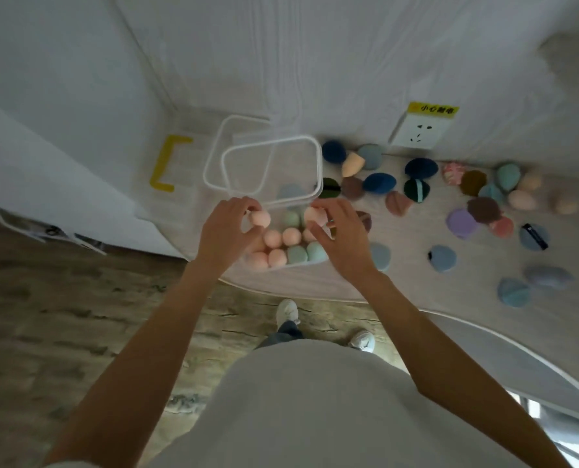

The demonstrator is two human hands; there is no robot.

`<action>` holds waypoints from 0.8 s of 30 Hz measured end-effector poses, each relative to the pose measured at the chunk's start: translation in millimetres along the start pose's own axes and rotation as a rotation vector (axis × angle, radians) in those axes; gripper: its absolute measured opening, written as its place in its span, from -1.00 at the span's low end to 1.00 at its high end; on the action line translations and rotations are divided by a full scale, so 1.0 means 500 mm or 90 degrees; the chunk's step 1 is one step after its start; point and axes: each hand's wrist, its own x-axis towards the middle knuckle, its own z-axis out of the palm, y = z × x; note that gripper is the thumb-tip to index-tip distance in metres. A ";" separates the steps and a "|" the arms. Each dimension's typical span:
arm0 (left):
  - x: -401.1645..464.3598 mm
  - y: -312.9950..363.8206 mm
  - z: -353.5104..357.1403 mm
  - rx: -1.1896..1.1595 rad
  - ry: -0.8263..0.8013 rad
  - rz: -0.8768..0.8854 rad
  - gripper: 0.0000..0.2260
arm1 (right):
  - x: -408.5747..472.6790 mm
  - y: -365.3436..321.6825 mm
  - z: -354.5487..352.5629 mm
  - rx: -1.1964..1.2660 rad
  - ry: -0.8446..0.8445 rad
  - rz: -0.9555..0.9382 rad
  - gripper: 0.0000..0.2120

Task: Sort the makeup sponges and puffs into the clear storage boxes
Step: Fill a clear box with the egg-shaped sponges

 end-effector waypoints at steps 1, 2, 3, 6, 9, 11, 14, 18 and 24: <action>0.004 -0.004 0.002 -0.008 -0.009 0.008 -0.77 | 0.001 0.002 0.006 -0.001 0.004 0.004 -0.72; 0.006 -0.006 0.004 -0.008 -0.019 0.018 -0.77 | 0.001 0.004 0.010 0.003 0.007 0.014 -0.72; 0.007 -0.010 0.006 0.001 -0.031 0.029 -0.76 | 0.001 0.005 0.014 0.005 0.011 0.021 -0.72; 0.003 -0.023 0.011 0.050 -0.057 0.038 -0.76 | 0.000 0.009 0.021 -0.005 0.010 0.022 -0.71; 0.001 -0.022 0.017 0.150 -0.009 0.062 -0.77 | -0.005 0.016 0.027 -0.060 -0.011 0.008 -0.69; -0.002 -0.014 0.019 0.180 0.020 0.066 -0.77 | -0.009 0.019 0.028 -0.079 -0.014 0.006 -0.69; -0.006 -0.012 0.017 0.109 0.018 0.033 -0.78 | -0.012 0.021 0.027 -0.068 -0.010 -0.003 -0.69; -0.010 -0.022 0.012 0.096 0.031 0.071 -0.80 | -0.015 0.018 0.025 -0.030 0.006 0.011 -0.72; -0.010 -0.040 0.011 0.051 -0.002 0.061 -0.78 | 0.003 -0.035 0.036 0.016 -0.101 0.005 -0.64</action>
